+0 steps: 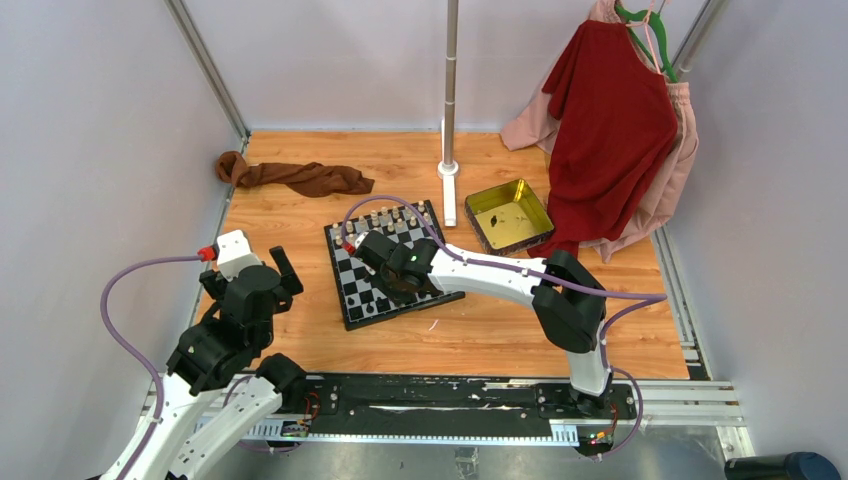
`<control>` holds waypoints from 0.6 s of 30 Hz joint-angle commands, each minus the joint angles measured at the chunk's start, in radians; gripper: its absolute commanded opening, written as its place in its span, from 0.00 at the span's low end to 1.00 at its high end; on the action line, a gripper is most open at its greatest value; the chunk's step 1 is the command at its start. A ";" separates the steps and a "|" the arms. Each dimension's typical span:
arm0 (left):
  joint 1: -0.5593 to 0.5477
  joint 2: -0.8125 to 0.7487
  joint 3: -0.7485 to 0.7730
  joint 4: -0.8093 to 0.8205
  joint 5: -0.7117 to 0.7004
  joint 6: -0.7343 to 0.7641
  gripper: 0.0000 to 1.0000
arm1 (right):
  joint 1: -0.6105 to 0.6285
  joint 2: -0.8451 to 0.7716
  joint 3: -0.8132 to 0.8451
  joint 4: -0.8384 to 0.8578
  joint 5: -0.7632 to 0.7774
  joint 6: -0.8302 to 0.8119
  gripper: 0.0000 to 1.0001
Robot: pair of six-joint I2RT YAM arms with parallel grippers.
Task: Set up the chess pieces on the board
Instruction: Adjust the chess piece on the chessboard.
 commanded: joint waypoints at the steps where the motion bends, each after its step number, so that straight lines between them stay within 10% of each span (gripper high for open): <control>1: -0.007 0.005 -0.005 0.021 -0.010 0.004 0.99 | -0.010 0.001 0.019 -0.031 0.001 -0.006 0.00; 18: -0.007 0.007 -0.004 0.022 -0.011 0.004 0.99 | -0.016 0.023 0.048 -0.031 -0.002 -0.010 0.00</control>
